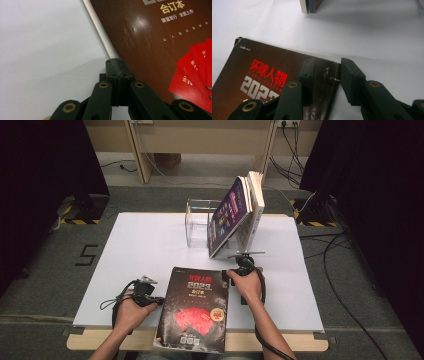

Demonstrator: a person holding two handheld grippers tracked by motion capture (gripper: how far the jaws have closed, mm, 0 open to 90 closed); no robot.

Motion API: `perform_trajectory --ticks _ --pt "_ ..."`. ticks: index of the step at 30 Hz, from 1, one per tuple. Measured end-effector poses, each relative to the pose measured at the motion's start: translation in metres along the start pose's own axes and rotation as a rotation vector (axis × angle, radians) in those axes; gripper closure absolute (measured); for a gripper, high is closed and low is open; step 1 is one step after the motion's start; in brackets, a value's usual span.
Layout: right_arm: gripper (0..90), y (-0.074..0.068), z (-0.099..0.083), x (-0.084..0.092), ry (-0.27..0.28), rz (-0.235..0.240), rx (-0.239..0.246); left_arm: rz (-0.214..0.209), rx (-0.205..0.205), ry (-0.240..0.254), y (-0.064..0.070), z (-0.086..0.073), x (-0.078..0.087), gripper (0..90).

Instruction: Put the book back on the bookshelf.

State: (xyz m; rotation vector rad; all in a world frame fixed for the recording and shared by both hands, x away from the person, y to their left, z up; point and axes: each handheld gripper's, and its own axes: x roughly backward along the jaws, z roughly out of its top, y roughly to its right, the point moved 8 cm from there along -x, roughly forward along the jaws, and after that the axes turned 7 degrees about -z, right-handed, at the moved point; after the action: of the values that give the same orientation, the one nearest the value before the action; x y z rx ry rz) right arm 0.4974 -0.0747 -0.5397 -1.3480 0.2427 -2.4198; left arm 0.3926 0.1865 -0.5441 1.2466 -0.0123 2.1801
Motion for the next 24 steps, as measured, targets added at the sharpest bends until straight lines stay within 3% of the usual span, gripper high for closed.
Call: perform_trajectory --ticks 11,20,24 --pt "72.6 0.002 -0.005 0.003 -0.040 0.020 -0.043 0.003 -0.004 -0.002 0.000 0.000 0.000 89.8" --pt "74.8 0.001 -0.010 0.006 -0.089 0.085 -0.105 0.005 -0.006 -0.003 0.000 0.000 0.000 89.8" --pt "75.8 0.001 -0.011 0.006 -0.090 0.083 -0.100 0.005 -0.007 -0.001 0.000 0.000 0.000 89.8"
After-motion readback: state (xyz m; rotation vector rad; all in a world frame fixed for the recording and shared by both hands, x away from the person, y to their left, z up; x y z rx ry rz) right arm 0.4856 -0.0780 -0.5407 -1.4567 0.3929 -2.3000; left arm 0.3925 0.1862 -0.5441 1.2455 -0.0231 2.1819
